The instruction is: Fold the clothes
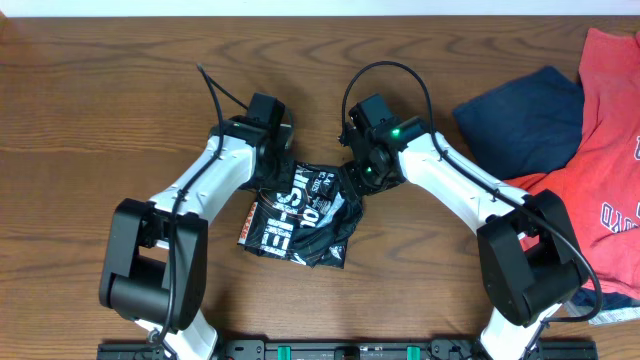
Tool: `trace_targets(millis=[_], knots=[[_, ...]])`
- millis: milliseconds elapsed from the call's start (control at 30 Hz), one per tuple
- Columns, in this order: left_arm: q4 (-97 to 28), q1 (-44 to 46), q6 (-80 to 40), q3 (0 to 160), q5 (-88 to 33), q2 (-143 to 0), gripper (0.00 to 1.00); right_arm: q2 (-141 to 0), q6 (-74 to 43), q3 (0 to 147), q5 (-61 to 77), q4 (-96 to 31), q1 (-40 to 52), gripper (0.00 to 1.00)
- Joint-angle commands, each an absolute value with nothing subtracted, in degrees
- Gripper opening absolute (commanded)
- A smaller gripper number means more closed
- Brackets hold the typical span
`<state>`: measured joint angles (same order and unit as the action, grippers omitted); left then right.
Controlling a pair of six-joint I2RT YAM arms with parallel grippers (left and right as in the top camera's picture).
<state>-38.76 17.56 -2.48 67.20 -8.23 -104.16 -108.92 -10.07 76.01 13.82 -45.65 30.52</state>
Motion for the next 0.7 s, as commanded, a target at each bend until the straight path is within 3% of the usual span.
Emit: trace_targets(millis=[0,467,567,667], knots=[[-38.7,19.3,-1.3,67.0,-0.2,-104.6,0.56,-108.9,-10.7,76.0,13.5,-45.8,31.2,0.60],[-38.2,27.3,-1.5,66.8,7.6,-104.6,0.55,-108.9,-10.7,76.0,13.5,-45.9,31.2,0.60],[-37.6,27.0,-1.5,65.8,8.2,-104.8,0.47,-108.9,-10.7,76.0,13.5,-46.2,31.2,0.61],[-36.8,26.9,-1.5,64.7,8.5,-105.1,0.29,-108.9,-10.7,76.0,13.5,-46.3,31.2,0.61]])
